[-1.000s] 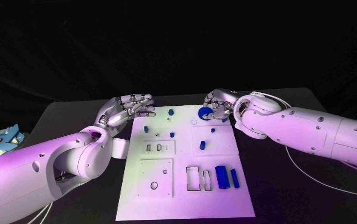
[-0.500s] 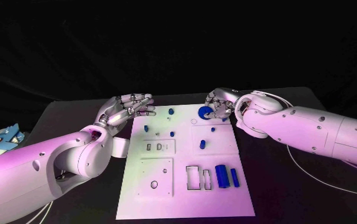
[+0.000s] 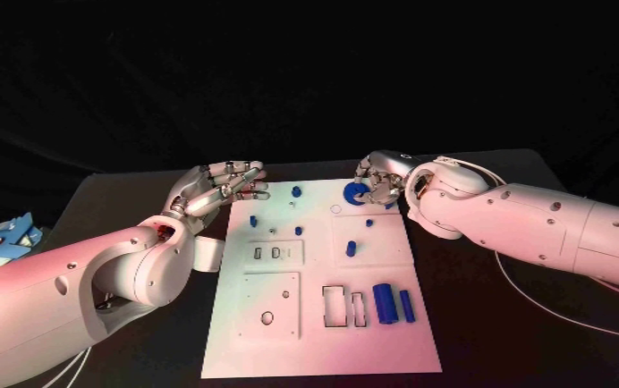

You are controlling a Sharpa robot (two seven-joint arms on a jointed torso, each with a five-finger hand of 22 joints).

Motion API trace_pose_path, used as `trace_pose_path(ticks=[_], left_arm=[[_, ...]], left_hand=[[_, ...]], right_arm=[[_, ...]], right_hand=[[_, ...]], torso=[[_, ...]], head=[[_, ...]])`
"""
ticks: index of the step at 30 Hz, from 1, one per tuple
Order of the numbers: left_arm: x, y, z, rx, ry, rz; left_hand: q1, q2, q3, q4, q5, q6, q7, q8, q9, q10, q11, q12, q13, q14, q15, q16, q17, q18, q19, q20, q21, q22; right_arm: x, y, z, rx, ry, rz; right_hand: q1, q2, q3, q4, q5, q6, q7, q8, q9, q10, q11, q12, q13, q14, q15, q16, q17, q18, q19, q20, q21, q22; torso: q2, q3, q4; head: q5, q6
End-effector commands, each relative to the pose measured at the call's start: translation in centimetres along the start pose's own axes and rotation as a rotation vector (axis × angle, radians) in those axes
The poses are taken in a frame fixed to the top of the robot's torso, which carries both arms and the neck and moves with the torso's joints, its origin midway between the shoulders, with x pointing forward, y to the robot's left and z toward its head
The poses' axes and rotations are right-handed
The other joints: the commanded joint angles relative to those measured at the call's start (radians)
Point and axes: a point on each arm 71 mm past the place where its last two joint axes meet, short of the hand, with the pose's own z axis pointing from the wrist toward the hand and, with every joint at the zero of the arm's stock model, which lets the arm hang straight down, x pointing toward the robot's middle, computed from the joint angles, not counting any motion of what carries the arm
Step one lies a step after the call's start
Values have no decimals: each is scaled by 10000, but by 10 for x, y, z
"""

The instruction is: Assemble the parts on the task board

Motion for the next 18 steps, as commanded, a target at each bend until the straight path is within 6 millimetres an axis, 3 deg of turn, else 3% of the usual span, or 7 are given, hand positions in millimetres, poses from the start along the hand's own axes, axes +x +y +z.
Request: trace_pose_path(ticks=[1,7,18], left_arm=[[2,-1,0,45,220,-114],[2,-1,0,42,228,-118],[1,-1,0,68,177,-89]], left_hand=[[-90,-21,-11,-51,-60,-42,371,-23,-8,-75,-11,-46,2,-86,9,-25,16,69,-83,21,33,15],[-106,7,18,-67,-60,-41,365,-27,-8,-88,-13,-46,2,-102,10,-30,25,71,-114,25,54,26],[-106,7,18,-67,-60,-41,365,-27,-8,-88,-13,-46,2,-102,10,-30,25,71,-114,25,54,26]], right_arm=[[3,1,-1,-137,-261,-465],[-1,10,-3,-508,-971,-666],[1,64,-10,-1952,-1874,-721]], right_hand=[[11,176,101,3,-61,592,-397,437,270,106,-6,74,66,747,-103,53,1191,-155,15,-66,33,33],[-241,27,167,67,-77,581,-415,485,327,254,-24,201,233,761,-126,69,1251,-177,68,-100,90,129],[-382,-97,246,86,62,595,-435,518,366,358,-44,287,343,799,-145,119,1425,-215,178,-121,214,299]], torso=[[1,1,-8],[-7,1,2],[3,12,-8]], head=[[-4,12],[-5,30],[17,53]])
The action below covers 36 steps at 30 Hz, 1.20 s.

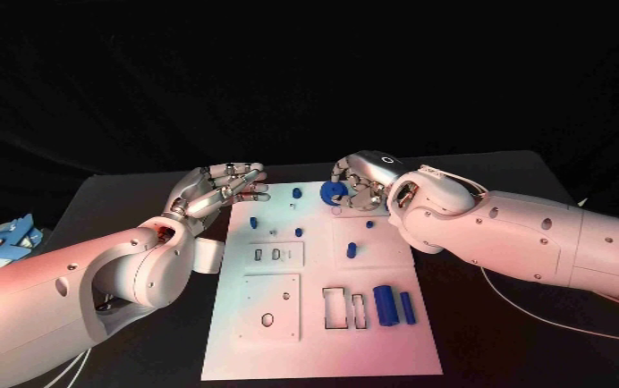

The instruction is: Assemble the parts on the task board

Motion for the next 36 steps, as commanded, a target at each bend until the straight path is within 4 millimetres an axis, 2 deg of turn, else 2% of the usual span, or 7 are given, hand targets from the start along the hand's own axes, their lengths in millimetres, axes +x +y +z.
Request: trace_pose_path(ticks=[1,7,11,17,25,28,36], left_arm=[[1,-1,0,92,149,-74],[0,-1,0,112,103,-47],[0,-2,0,130,58,-22],[-1,-2,1,152,26,-5],[0,-2,1,159,36,-11],[0,-2,1,163,42,1],[0,-2,1,166,51,17]], left_hand=[[-106,7,18,-67,-60,-41,365,-27,-8,-88,-13,-47,2,-66,-26,-30,9,71,-60,-30,54,9],[-107,12,35,-88,-60,-40,364,-29,-7,-91,-14,-44,3,-73,-26,-31,16,73,-78,-28,70,17],[-107,12,35,-88,-60,-40,364,-29,-7,-91,-14,-44,3,-73,-26,-31,16,73,-78,-28,70,17],[-107,12,35,-88,-60,-40,364,-29,-7,-91,-14,-44,3,-73,-26,-31,16,73,-78,-28,70,17],[-107,12,35,-88,-60,-40,364,-29,-7,-91,-14,-44,3,-73,-26,-31,16,73,-78,-28,70,17],[-107,12,35,-88,-60,-40,364,-29,-7,-91,-14,-44,3,-73,-26,-31,16,73,-78,-28,70,17],[-110,12,50,-111,-60,-36,363,-30,-7,-89,-16,-40,4,-76,-27,-31,24,76,-94,-26,89,26]], right_arm=[[-2,18,3,-525,-648,-287],[7,41,11,-919,-526,-182],[13,48,17,-1007,-394,-190],[27,57,26,-1060,-156,-153],[40,61,34,-1018,51,-146],[43,60,36,-977,73,-159],[47,61,41,-938,47,-202]], right_hand=[[-98,-6,72,18,72,558,-468,517,365,68,-9,49,7,800,-76,39,1440,-61,76,-14,25,17],[-105,-12,87,18,95,547,-470,512,366,75,-10,54,14,800,-78,39,1438,-61,75,-15,23,18],[-114,-19,103,17,116,531,-467,505,365,60,-10,38,-4,802,-78,42,1449,-59,70,-17,16,11],[-113,-19,113,14,125,523,-466,501,365,50,-10,29,-15,803,-79,43,1452,-59,71,-18,17,13],[-117,-29,138,5,141,493,-457,485,364,36,-6,16,-26,802,-78,42,1446,-54,57,-19,-1,-5],[-116,-31,153,-1,147,477,-453,478,364,24,-3,6,-37,804,-76,45,1457,-55,59,-20,1,0],[-120,-41,172,-10,152,450,-442,464,362,10,4,-5,-46,803,-72,44,1454,-55,56,-19,-4,-2]], torso=[[4,8,-17],[13,3,-5],[17,-11,28],[18,-11,35],[29,-13,30],[18,-2,28],[14,-2,19]], head=[[7,7],[-17,60],[-38,47],[14,45],[-13,4],[11,-13],[54,-14]])
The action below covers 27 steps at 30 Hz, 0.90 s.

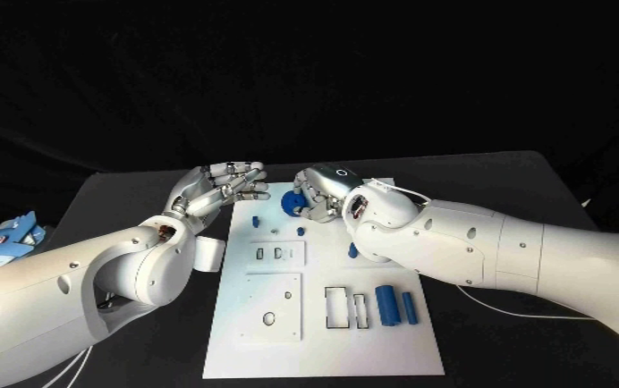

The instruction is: Assemble the parts on the task board

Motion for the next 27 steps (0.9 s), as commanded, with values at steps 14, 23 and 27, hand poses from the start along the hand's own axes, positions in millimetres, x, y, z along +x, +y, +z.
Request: trace_pose_path(ticks=[14,23,27], left_arm=[[3,-1,1,127,142,-36],[3,-1,1,114,155,-43],[3,-1,1,111,149,-40]], left_hand=[[-110,12,8,-70,-60,-36,363,-30,-7,-51,22,-40,4,-76,-27,-31,9,77,-59,11,49,8],[-111,9,22,-95,-61,-34,363,-32,-7,-51,22,-38,5,-86,-26,-34,15,79,-75,13,68,18],[-111,13,31,-103,-59,-33,362,-32,-7,-53,22,-38,5,-98,-23,-39,16,78,-83,15,74,21]], right_arm=[[4,2,6,-92,104,-306],[6,-1,7,35,394,-221],[7,-2,6,79,664,-174]], right_hand=[[-70,18,186,-57,10,144,-300,182,316,-166,98,-150,-157,798,-1,45,1438,-47,15,21,-63,-33],[-1130,-80,21,506,1108,-826,178,-1070,-145,-484,544,-282,-322,779,397,48,1418,-24,-60,397,-166,-32],[-1675,-10,-109,869,1552,-801,197,-1280,-236,-537,568,-293,-348,781,424,56,1437,-19,-66,429,-181,-11]], torso=[[-7,11,-3],[-14,13,-15],[-16,15,-21]], head=[[10,-11],[27,-6],[21,-8]])
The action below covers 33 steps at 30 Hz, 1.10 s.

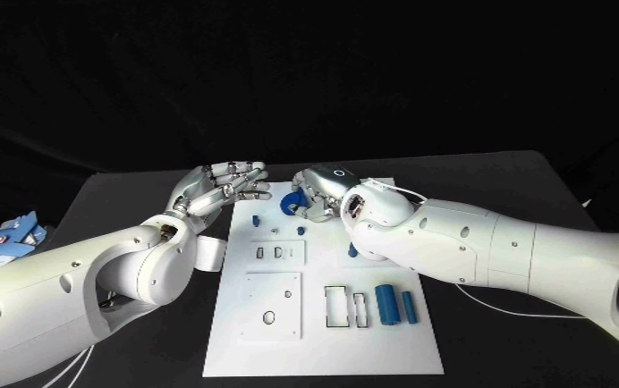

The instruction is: Assemble the parts on the task board

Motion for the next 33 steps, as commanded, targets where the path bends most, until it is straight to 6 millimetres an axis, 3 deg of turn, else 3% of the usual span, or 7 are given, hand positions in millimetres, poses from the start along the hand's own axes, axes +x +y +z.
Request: trace_pose_path(ticks=[1,3,17,24,29,31,33], left_arm=[[2,-1,1,110,122,-29],[2,-1,1,106,115,-26],[2,-1,1,103,103,-19],[2,-1,0,104,99,-17],[0,-1,1,107,65,3],[-1,-1,1,110,51,11],[-3,-1,1,111,20,29]], left_hand=[[-111,14,-11,-61,-59,-33,362,-33,-6,-54,22,-38,5,-61,14,-40,9,78,-84,14,36,12],[-121,18,14,-89,-59,-29,365,-35,-6,-55,27,-36,5,-126,28,-74,6,71,-130,24,49,20],[-131,18,24,-100,-59,-27,367,-36,-5,-56,31,-36,5,-158,35,-92,5,68,-157,30,54,23],[-138,19,30,-107,-59,-26,369,-37,-5,-57,33,-36,5,-175,40,-102,5,66,-175,33,58,25],[-138,19,30,-107,-59,-26,369,-37,-5,-57,33,-36,5,-175,40,-102,5,66,-175,33,58,25],[-138,19,30,-107,-59,-26,369,-37,-5,-57,33,-36,5,-175,40,-102,5,66,-175,33,58,25],[-138,19,30,-107,-59,-26,369,-37,-5,-57,33,-36,5,-175,40,-102,5,66,-175,33,58,25]], right_arm=[[3,-1,0,24,511,6],[4,-2,-1,44,617,24],[3,-4,-5,10,709,103],[-5,-8,-11,-213,-205,381],[-17,-14,-22,-434,-1121,848],[-26,-20,-29,-430,-1331,1174],[-37,-32,-37,-333,-1331,1607]], right_hand=[[-228,2,-40,164,256,54,47,-90,-38,-56,26,-40,-22,765,81,61,1438,-22,-20,70,-24,27],[-302,5,-44,205,476,89,45,-145,-61,-74,24,-52,-40,768,80,66,1453,-21,-23,71,-31,33],[-380,10,-52,241,585,293,2,-125,-57,53,-9,59,92,780,60,82,1509,-32,15,62,9,97],[-86,-8,94,-52,649,439,-36,-167,-78,229,-55,216,275,786,16,92,1536,-42,51,23,42,160],[115,-11,204,-250,658,475,-30,-222,-101,272,-58,257,324,778,10,83,1501,-35,30,11,10,143],[268,-9,278,-401,476,539,-30,-253,-115,264,-60,246,310,719,6,12,1265,20,-129,6,-197,-57],[539,34,382,-637,18,578,-11,-318,-139,311,-50,285,356,728,8,16,1299,16,-124,5,-207,-37]], torso=[[1,3,-11],[7,9,-12],[-1,6,-21],[2,15,0],[-26,6,-31],[-33,1,-37],[-44,6,-65]], head=[[-1,-1],[12,-11],[15,-36],[-2,-35],[0,-12],[8,12],[0,30]])
